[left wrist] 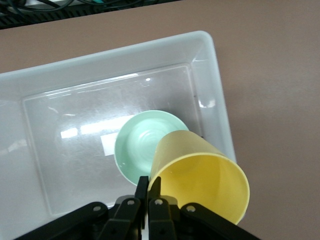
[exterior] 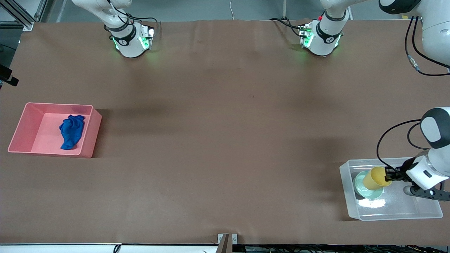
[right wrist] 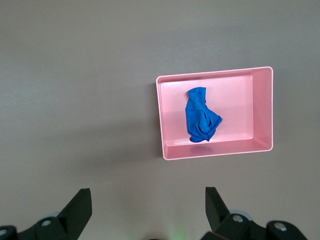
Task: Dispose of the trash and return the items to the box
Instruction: 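Carry the yellow cup with the left gripper onto the green bowl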
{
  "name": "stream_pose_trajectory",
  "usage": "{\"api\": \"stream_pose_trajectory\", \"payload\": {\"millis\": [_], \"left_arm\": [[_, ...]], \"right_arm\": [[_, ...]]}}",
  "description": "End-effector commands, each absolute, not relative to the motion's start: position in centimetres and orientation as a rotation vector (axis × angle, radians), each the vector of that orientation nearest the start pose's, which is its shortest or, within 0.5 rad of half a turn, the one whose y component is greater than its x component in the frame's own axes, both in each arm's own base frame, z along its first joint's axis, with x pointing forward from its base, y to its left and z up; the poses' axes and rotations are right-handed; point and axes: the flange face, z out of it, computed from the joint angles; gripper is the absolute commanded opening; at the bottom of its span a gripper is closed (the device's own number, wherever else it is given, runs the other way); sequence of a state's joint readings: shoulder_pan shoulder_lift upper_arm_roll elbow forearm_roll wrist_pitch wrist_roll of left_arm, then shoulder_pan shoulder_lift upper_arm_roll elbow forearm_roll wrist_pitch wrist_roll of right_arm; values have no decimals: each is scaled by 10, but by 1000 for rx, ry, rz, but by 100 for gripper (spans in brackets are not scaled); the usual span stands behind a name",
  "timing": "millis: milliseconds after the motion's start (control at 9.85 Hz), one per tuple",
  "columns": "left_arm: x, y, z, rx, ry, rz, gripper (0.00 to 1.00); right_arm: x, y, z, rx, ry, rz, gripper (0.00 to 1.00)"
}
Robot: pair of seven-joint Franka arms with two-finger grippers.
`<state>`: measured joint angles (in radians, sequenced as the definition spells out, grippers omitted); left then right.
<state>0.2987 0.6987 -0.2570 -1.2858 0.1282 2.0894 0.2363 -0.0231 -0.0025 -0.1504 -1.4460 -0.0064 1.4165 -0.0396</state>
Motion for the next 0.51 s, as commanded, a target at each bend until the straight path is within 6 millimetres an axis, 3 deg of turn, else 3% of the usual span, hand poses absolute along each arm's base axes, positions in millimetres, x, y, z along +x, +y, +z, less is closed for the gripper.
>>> {"api": "stream_pose_trajectory", "payload": {"millis": [0, 203, 305, 406], "left_arm": [[755, 95, 305, -3126, 302, -227, 0], [756, 93, 274, -3134, 306, -204, 1], [755, 94, 270, -3114, 321, -189, 8], [755, 94, 275, -3098, 320, -194, 35]], "right_arm": [[525, -95, 672, -3147, 212, 44, 100], [525, -95, 672, -3147, 212, 44, 100], [525, -95, 672, -3147, 212, 44, 100], [525, -95, 672, -3147, 212, 44, 100]]}}
